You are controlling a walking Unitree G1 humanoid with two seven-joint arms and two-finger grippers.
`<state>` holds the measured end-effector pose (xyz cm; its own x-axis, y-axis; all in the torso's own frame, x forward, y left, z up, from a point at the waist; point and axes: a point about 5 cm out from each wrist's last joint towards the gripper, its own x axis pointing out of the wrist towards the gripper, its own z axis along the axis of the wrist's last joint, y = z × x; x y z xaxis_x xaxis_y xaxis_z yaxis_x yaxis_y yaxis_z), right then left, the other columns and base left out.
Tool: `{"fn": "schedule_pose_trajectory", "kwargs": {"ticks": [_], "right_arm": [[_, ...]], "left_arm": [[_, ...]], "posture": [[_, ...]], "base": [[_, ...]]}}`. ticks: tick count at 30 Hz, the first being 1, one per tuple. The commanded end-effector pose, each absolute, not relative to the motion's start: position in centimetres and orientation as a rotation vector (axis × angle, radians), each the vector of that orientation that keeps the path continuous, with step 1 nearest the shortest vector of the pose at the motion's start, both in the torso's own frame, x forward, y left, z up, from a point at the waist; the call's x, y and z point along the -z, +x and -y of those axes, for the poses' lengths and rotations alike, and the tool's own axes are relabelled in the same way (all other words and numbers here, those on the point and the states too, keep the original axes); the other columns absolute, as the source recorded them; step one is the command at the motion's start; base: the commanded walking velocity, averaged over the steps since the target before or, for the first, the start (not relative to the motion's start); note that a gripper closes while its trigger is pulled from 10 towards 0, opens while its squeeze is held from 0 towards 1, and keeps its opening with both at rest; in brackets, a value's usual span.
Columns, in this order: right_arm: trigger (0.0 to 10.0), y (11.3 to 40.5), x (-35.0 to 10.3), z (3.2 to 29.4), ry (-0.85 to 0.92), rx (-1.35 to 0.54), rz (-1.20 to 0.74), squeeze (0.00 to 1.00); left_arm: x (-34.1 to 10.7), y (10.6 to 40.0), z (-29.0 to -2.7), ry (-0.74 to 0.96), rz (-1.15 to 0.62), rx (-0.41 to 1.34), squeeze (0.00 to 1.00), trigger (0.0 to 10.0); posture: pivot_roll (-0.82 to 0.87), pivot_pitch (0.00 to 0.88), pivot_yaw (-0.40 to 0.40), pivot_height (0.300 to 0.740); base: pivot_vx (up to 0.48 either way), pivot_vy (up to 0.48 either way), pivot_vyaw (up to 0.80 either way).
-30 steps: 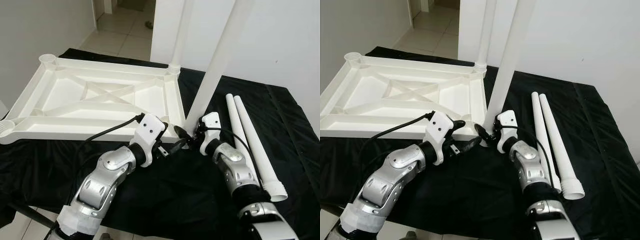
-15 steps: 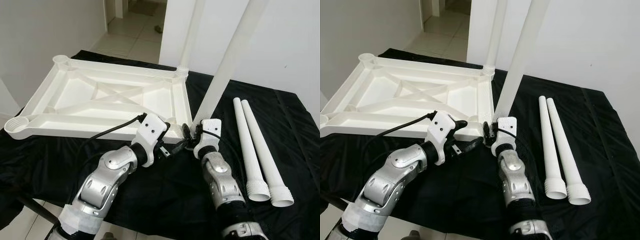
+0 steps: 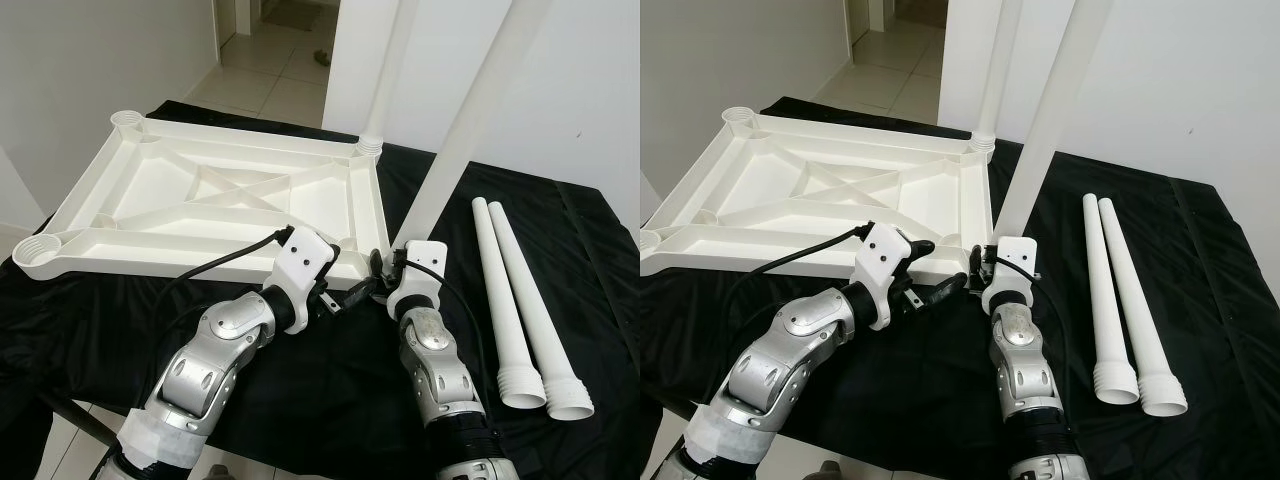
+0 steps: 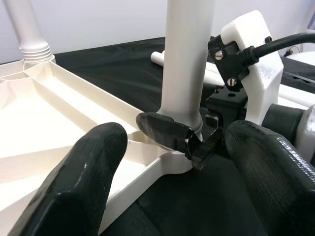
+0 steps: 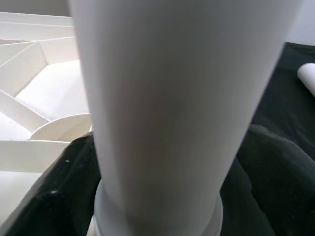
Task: Building children table
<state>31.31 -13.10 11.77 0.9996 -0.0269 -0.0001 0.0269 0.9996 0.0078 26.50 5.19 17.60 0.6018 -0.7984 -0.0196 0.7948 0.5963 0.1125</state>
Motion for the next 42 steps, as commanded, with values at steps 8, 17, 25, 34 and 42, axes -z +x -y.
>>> {"fn": "schedule_pose_trajectory", "kwargs": {"ticks": [8, 17, 25, 34, 42], "right_arm": [[10.0, 32.6, -12.1, 14.7, 0.009, -0.179, -0.037, 1.0], [10.0, 33.5, -12.9, 13.7, -0.127, -0.507, 0.007, 0.0], [10.0, 33.9, -12.5, 13.0, -0.146, -0.648, -0.014, 0.0], [0.0, 34.3, -11.4, 13.9, -0.15, -0.675, -0.048, 0.0], [0.0, 34.2, -11.3, 14.3, -0.084, -0.526, -0.031, 0.0]], "left_arm": [[-17.6, 26.5, -4.9, 0.12, 0.035, 0.939, 0.0, 10.0], [-17.7, 26.6, -5.0, 0.123, 0.037, 0.939, 0.0, 10.0], [-17.8, 26.6, -5.2, 0.127, 0.039, 0.931, 0.0, 10.0], [-17.9, 26.6, -5.4, 0.128, 0.042, 0.917, 0.0, 10.0], [-18.0, 26.5, -5.3, 0.121, 0.04, 0.918, 0.0, 10.0]], "posture": [[0.17, 0.0, -0.088, 0.74], [0.18, 0.0, -0.084, 0.74], [0.19, 0.0, -0.084, 0.74], [0.2, 0.0, -0.089, 0.74], [0.19, 0.017, -0.082, 0.74]], "base": [[0.0, 0.0, 0.0], [0.0, 0.0, 0.0], [0.0, 0.0, 0.0], [0.0, 0.0, 0.0], [0.0, 0.0, 0.0]]}}
